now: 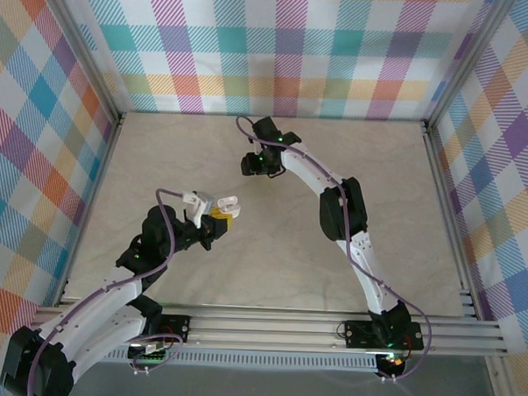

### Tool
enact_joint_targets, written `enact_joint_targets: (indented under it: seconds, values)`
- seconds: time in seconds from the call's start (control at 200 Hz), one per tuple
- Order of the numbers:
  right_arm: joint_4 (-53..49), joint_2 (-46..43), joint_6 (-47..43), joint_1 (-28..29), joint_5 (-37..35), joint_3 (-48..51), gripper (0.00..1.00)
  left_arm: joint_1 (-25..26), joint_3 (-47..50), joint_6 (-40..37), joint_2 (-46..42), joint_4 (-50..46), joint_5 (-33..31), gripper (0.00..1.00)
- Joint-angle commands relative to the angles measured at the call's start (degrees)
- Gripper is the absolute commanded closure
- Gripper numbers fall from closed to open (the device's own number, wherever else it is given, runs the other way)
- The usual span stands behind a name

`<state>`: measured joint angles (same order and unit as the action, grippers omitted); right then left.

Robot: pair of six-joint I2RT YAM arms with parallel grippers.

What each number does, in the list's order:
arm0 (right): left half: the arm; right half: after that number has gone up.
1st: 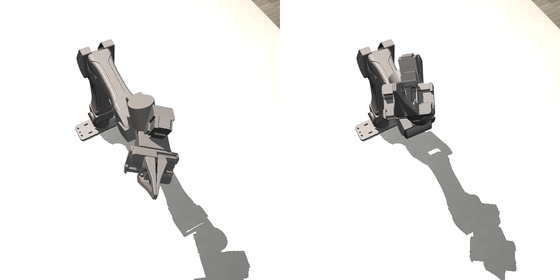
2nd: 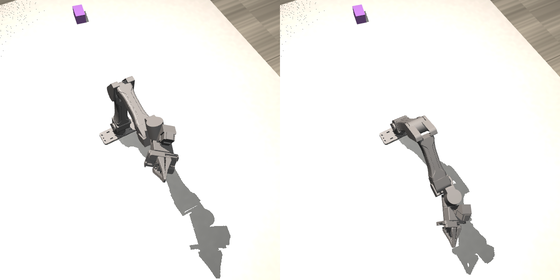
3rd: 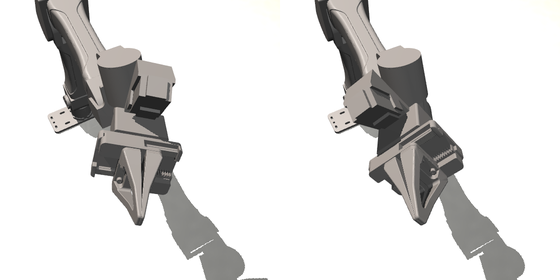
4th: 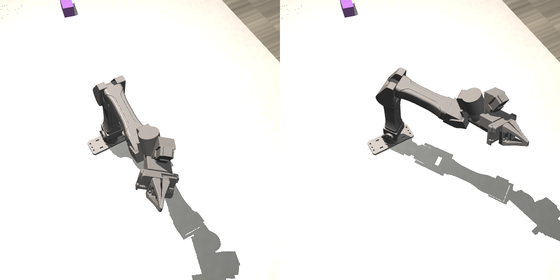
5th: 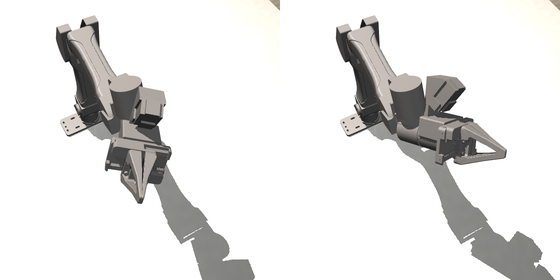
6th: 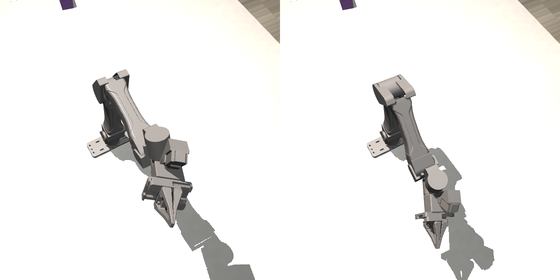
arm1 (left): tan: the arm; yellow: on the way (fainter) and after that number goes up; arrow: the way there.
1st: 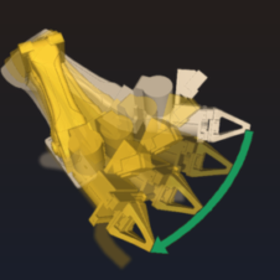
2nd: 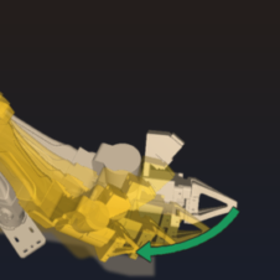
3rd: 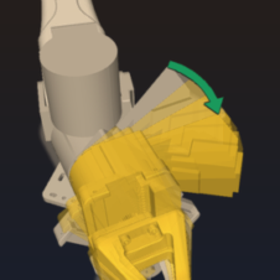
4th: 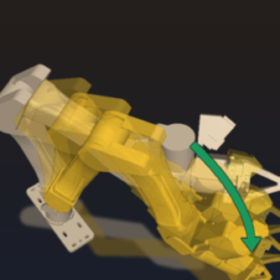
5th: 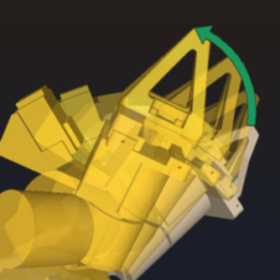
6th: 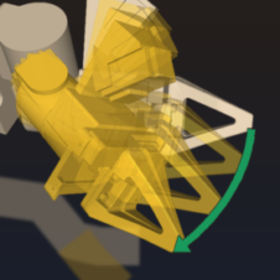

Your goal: Insert the wireless bluetooth earbuds into the charging case

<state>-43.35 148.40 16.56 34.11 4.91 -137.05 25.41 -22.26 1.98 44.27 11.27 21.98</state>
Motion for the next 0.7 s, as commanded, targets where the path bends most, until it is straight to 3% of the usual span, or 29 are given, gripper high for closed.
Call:
enact_joint_targets:
  seconds: [0.0,0.43,0.695]
  values:
    - [2.76,0.31,1.11,-0.36,-0.16,-2.22,0.47,-1.62,1.74,0.98,-2.26,2.81,0.81,1.0]
    - [3.81,2.25,0.04,-0.36,-2.49,-2.43,0.48,-2.64,4.0,2.32,-9.06,-1.69,-0.6,1.0]
    - [3.93,3.87,-2.34,-0.36,-1.18,-2.34,0.55,-2.58,3.86,2.46,-8.79,-1.42,0.25,1.0]
